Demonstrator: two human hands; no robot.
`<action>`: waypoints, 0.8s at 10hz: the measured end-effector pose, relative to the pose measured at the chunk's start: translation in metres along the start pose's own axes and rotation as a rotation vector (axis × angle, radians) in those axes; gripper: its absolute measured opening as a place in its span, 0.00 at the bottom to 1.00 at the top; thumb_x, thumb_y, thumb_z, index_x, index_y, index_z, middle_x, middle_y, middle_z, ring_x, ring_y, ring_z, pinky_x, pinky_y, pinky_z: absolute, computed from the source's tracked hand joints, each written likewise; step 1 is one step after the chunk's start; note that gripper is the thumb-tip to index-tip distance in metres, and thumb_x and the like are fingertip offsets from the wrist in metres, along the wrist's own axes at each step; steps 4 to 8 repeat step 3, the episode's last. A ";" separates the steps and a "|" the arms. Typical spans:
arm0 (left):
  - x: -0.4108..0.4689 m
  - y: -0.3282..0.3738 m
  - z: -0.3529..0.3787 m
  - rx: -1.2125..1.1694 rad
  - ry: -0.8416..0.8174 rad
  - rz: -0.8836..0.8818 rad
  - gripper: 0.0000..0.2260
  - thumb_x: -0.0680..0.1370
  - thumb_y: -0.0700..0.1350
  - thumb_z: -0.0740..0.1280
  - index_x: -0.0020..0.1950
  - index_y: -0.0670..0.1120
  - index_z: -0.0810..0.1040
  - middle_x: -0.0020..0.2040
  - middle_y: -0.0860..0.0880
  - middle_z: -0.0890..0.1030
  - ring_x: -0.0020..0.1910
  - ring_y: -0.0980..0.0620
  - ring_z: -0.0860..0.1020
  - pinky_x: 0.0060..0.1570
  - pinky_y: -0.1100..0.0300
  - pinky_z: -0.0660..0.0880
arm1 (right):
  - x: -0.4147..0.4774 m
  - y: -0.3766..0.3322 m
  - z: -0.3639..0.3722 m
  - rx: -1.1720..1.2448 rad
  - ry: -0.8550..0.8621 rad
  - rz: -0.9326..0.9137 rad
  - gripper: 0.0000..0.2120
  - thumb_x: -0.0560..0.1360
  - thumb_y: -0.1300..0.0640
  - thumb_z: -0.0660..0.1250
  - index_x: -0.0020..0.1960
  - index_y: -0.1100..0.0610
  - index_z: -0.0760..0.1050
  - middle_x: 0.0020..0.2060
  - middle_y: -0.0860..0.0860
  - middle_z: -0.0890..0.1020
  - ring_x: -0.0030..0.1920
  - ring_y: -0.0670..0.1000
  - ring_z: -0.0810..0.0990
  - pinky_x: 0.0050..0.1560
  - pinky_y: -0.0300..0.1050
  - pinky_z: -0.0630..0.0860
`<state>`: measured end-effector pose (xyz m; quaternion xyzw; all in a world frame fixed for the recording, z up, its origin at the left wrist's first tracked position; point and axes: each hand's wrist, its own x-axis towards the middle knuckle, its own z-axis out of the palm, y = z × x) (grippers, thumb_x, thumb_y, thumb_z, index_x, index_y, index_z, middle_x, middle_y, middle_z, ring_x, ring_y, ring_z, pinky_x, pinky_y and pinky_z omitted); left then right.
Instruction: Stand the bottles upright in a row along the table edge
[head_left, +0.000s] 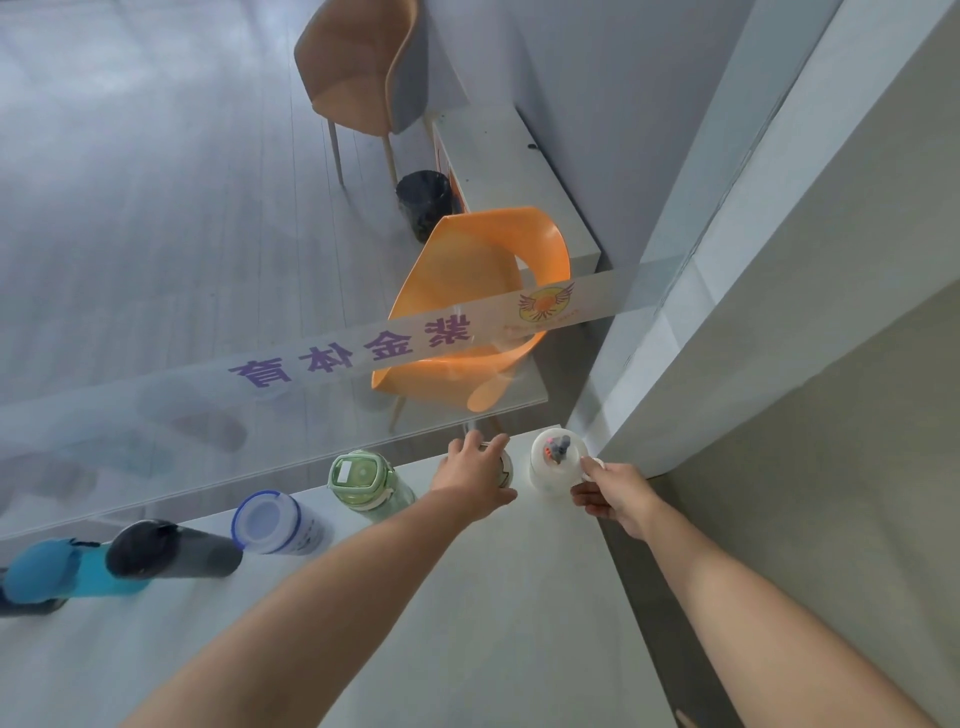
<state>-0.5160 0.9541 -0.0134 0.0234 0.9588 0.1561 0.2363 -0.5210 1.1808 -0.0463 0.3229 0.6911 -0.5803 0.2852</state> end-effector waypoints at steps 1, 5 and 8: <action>-0.010 0.000 -0.002 -0.009 0.072 0.011 0.33 0.75 0.60 0.66 0.75 0.55 0.55 0.72 0.47 0.64 0.70 0.42 0.62 0.66 0.46 0.68 | -0.007 0.003 0.001 -0.002 0.014 -0.016 0.18 0.79 0.48 0.66 0.55 0.64 0.77 0.42 0.60 0.84 0.39 0.54 0.83 0.42 0.47 0.78; -0.047 -0.017 0.005 -0.038 0.280 0.137 0.26 0.79 0.56 0.60 0.74 0.49 0.58 0.71 0.46 0.67 0.70 0.41 0.63 0.67 0.47 0.67 | -0.037 0.020 0.019 -0.044 0.004 0.001 0.17 0.79 0.46 0.66 0.55 0.61 0.77 0.44 0.58 0.81 0.41 0.55 0.82 0.41 0.47 0.76; -0.047 -0.017 0.005 -0.038 0.280 0.137 0.26 0.79 0.56 0.60 0.74 0.49 0.58 0.71 0.46 0.67 0.70 0.41 0.63 0.67 0.47 0.67 | -0.037 0.020 0.019 -0.044 0.004 0.001 0.17 0.79 0.46 0.66 0.55 0.61 0.77 0.44 0.58 0.81 0.41 0.55 0.82 0.41 0.47 0.76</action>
